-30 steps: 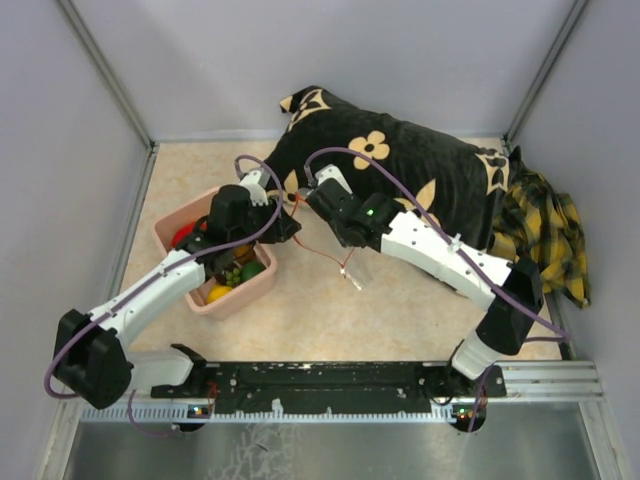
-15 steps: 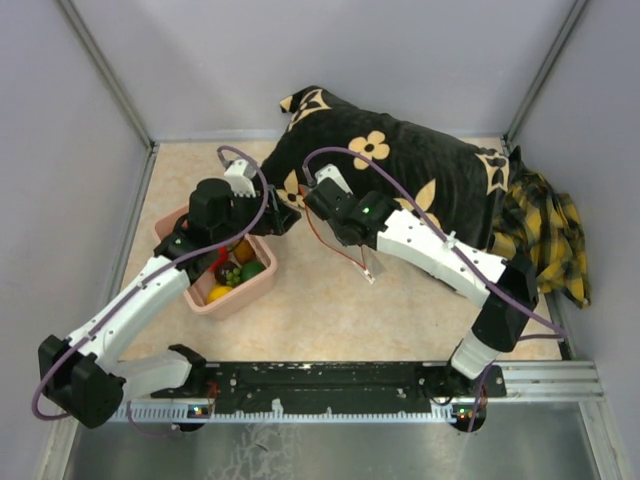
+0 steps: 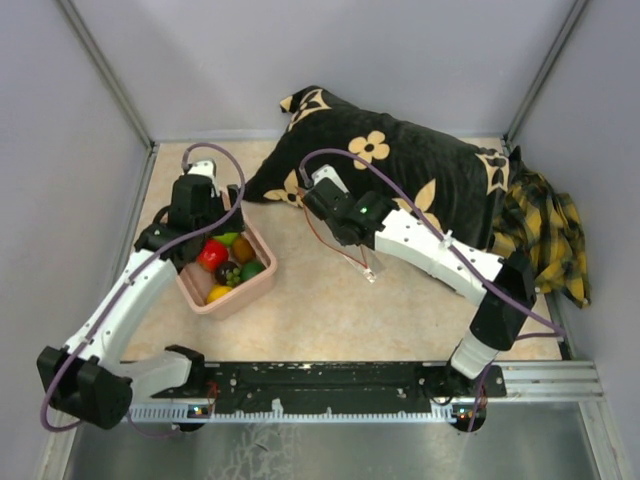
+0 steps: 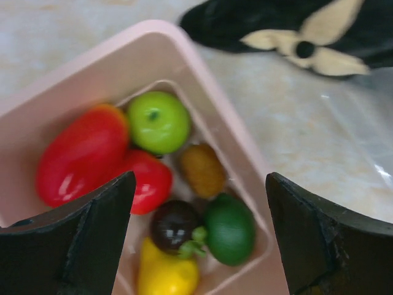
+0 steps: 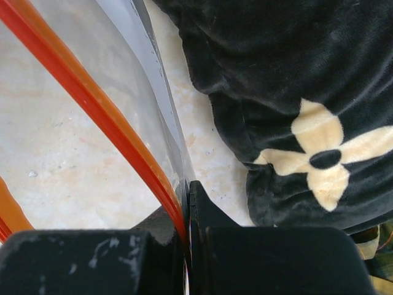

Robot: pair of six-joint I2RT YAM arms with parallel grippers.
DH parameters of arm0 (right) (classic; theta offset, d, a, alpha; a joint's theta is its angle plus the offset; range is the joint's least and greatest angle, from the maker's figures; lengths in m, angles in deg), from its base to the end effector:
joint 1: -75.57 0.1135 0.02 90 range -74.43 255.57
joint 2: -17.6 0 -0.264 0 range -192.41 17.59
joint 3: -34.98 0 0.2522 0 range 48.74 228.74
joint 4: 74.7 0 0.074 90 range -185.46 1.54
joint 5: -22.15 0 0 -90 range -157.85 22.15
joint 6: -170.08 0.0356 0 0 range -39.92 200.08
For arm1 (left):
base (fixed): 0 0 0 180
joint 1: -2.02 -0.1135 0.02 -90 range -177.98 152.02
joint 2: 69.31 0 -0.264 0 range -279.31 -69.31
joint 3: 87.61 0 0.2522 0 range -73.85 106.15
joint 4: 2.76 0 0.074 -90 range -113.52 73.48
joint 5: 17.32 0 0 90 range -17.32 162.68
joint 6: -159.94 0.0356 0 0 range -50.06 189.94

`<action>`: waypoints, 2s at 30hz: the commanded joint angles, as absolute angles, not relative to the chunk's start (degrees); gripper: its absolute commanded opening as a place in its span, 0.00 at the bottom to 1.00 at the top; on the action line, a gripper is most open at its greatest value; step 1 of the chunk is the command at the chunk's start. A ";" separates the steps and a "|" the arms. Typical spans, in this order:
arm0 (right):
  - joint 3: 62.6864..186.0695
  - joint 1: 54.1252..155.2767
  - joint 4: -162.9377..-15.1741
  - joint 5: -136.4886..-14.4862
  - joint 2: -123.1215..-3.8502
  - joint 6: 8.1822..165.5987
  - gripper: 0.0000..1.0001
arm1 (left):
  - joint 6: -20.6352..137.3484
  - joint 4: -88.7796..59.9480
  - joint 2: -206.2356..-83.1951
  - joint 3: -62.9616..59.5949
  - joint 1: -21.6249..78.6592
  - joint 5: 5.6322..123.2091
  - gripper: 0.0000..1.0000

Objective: Place the food in the zip-top bag and seal the zipper
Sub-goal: Open the zipper of the food storage bag, then pick up the fake fruit from the bin.

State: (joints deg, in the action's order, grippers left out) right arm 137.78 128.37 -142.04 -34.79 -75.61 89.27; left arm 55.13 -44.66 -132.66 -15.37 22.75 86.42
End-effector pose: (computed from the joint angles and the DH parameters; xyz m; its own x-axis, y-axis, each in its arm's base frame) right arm 0.2203 0.2582 0.3313 -0.5833 -0.5470 -0.6004 -0.4036 0.8367 -0.3702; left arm 0.2291 -0.0777 0.3293 -0.5329 -0.0638 -0.8438 0.0221 0.9958 -0.0893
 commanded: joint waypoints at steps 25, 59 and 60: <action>137.31 128.48 -137.83 -38.54 -75.67 84.81 0.00 | 65.17 -61.58 -160.62 -3.19 16.46 111.67 0.98; 136.86 128.48 -138.69 -37.43 -73.89 87.03 0.00 | 59.70 -55.52 -139.95 -5.91 12.65 83.68 0.45; 136.96 128.48 -138.65 -37.34 -73.89 87.35 0.00 | 59.07 -53.99 -137.89 -6.86 12.65 81.11 0.44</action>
